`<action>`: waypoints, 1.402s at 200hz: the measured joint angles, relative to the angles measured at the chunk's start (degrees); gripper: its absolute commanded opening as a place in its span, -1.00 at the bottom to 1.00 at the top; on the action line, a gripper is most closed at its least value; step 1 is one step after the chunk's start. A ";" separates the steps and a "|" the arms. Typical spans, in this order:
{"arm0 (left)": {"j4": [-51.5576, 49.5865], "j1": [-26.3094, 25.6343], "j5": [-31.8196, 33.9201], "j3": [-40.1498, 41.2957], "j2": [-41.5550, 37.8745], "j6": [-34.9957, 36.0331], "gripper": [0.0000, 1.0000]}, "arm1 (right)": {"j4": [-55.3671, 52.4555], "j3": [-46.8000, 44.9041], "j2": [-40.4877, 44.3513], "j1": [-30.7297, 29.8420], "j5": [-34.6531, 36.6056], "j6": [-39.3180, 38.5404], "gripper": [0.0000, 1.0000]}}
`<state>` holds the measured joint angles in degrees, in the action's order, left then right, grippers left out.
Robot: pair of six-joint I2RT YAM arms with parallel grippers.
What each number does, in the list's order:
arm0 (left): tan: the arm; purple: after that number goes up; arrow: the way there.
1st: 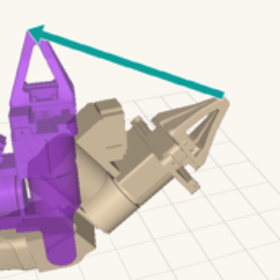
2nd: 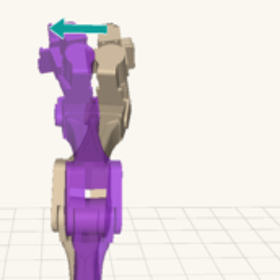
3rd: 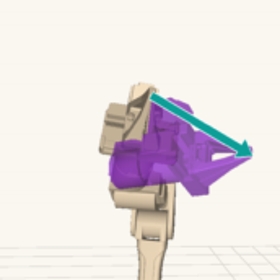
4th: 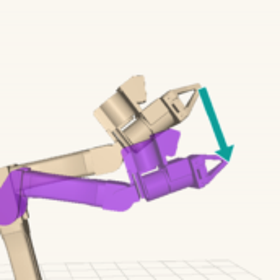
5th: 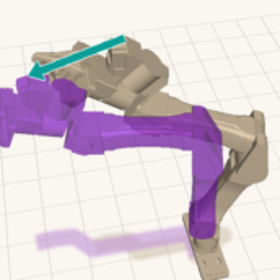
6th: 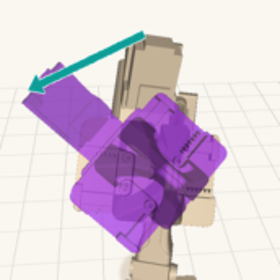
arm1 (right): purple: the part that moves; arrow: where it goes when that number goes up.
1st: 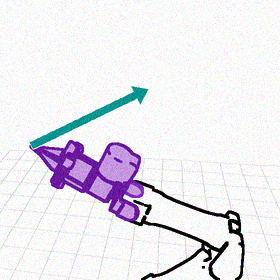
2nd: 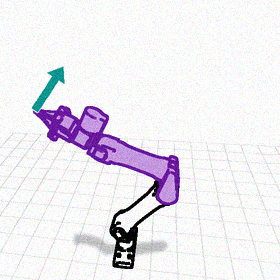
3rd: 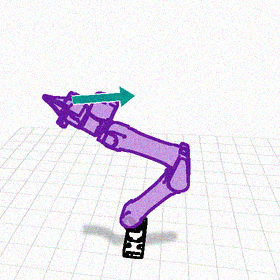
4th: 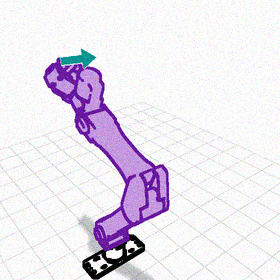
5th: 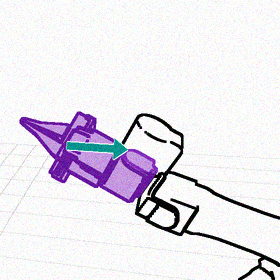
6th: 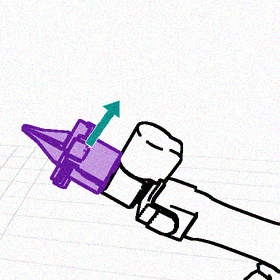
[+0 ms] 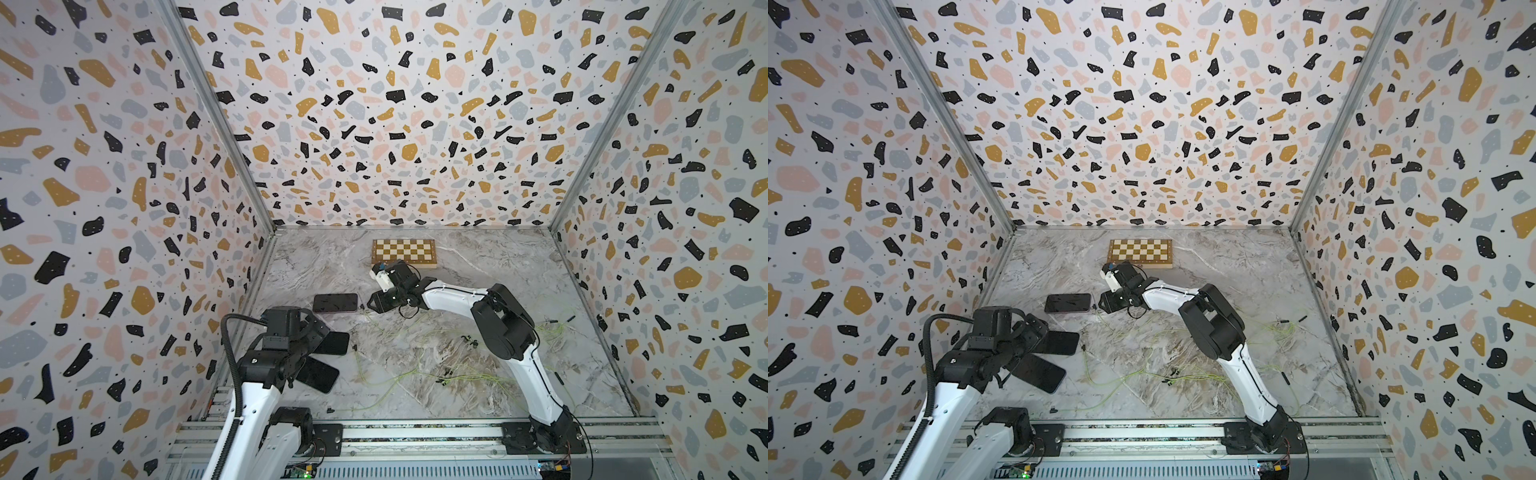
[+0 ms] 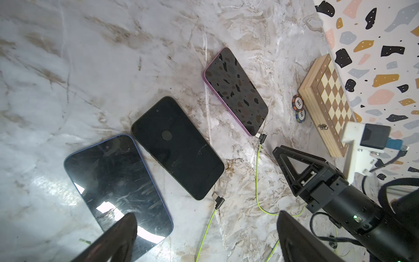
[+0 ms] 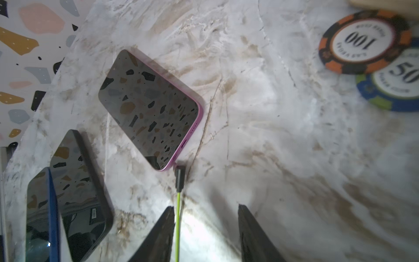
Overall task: Plug wired earphones into phones
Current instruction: Pick up the wired earphone from the center of the board.
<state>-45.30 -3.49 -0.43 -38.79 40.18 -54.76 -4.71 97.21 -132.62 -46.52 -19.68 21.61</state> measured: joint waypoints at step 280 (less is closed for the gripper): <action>-3.26 0.00 2.67 0.20 0.15 -7.65 0.82 | -1.40 8.04 -6.19 -1.40 -4.57 3.48 -0.71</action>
<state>-48.56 -3.49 2.24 -38.59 40.34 -62.41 -6.11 105.25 -138.80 -47.92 -24.25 25.08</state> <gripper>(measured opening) 0.911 0.145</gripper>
